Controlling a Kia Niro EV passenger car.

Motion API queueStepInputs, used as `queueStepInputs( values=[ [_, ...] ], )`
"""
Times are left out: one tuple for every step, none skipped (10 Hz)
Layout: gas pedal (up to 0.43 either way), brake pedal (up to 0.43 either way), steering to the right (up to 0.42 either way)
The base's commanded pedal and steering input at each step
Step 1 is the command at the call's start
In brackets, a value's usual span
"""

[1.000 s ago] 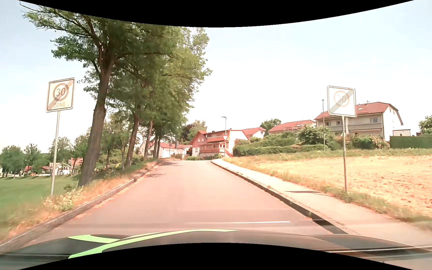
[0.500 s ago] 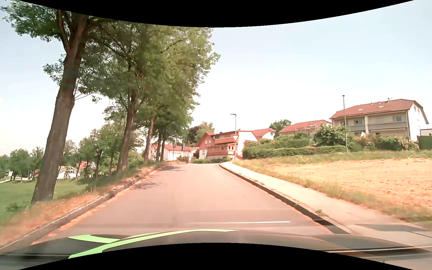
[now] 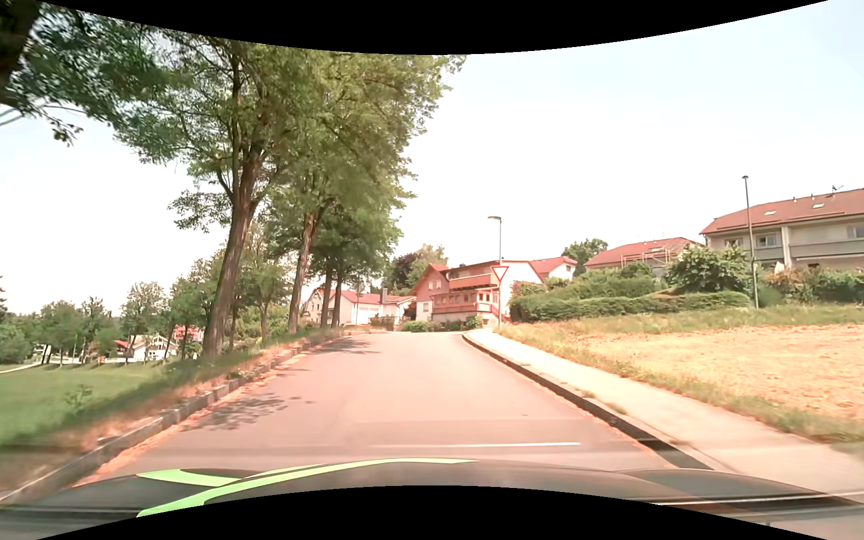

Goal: Follow the waypoints while adhering to traffic rules and regulations

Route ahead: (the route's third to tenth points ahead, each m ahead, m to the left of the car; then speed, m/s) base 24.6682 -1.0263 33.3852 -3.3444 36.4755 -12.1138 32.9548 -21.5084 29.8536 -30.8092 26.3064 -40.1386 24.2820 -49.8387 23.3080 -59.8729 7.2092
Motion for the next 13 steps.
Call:
queueStepInputs(
  values=[
    [0.268, 0.000, -0.027],
    [0.268, 0.000, -0.022],
    [0.260, 0.000, -0.021],
    [0.260, 0.000, -0.021],
    [0.248, 0.000, -0.021],
    [0.228, 0.000, -0.021],
    [0.197, 0.000, -0.021],
    [0.169, 0.000, -0.020],
    [0.118, 0.000, -0.019],
    [0.079, 0.000, -0.018],
    [0.039, 0.000, -0.018],
    [0.020, 0.000, -0.018],
    [0.020, 0.000, -0.018]
  ],
)
